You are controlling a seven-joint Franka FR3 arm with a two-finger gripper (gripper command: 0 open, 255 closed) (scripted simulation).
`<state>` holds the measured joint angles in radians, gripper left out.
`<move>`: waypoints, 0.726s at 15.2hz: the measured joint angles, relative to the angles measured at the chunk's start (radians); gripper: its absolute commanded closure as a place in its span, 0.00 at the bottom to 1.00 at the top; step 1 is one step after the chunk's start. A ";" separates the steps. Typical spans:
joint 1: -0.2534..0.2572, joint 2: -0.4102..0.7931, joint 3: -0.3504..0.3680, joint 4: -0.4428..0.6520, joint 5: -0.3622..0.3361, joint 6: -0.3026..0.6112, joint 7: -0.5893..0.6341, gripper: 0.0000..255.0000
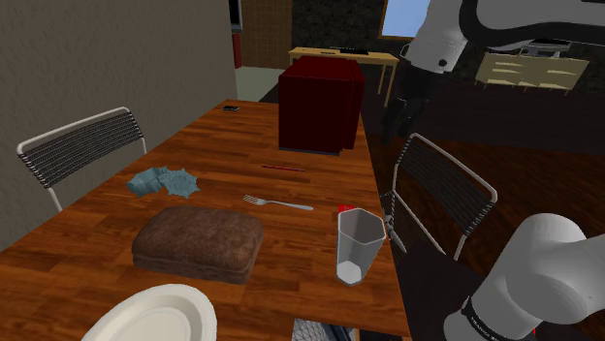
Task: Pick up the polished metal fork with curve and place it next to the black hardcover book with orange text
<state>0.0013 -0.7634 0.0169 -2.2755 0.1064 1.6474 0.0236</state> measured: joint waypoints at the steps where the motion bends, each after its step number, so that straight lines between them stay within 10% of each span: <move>1: 0.000 0.000 0.000 0.000 0.000 0.000 0.000 0.00; 11: 0.036 0.286 0.032 0.033 -0.005 0.236 -0.073 0.00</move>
<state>0.0368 -0.4769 0.0487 -2.2426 0.1015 1.8835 -0.0498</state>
